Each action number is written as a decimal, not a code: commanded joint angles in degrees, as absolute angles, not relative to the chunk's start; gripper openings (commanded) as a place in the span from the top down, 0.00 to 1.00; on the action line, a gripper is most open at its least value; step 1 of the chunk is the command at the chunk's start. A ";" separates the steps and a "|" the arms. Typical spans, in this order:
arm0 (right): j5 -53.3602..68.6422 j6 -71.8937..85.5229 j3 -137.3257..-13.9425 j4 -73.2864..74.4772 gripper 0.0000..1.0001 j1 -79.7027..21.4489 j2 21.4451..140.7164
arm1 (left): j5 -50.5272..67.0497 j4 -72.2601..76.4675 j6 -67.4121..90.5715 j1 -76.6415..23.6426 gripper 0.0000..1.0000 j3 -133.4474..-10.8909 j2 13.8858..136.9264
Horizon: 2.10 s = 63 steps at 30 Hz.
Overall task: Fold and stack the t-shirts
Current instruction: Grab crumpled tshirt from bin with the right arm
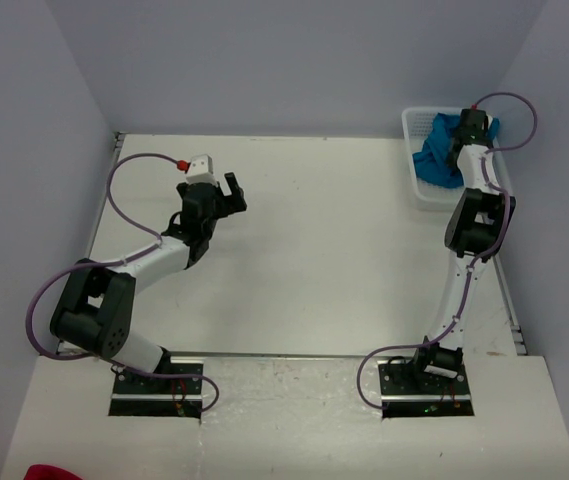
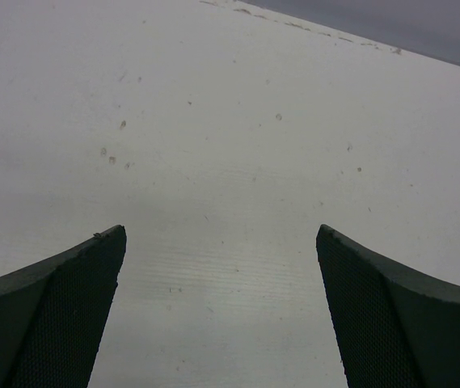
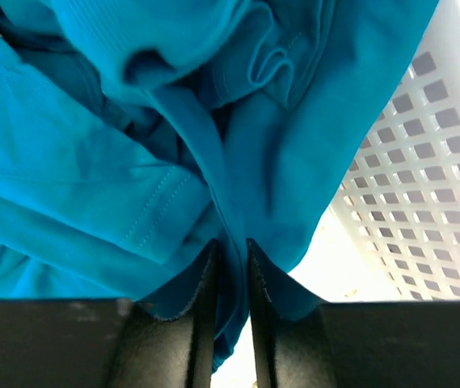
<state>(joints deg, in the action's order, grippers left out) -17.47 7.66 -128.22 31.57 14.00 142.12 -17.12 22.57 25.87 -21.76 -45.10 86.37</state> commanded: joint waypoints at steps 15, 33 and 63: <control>-18.36 7.12 -127.08 26.81 1.00 12.40 138.08 | -21.69 16.89 25.83 -21.36 0.00 -51.05 90.17; -22.33 2.90 -115.14 17.32 1.00 2.46 111.90 | -23.38 1.49 30.94 -21.18 0.00 -56.43 89.49; -15.65 -7.82 -135.88 22.94 1.00 -27.67 89.92 | -22.06 -9.75 28.48 -19.78 0.00 -58.27 71.90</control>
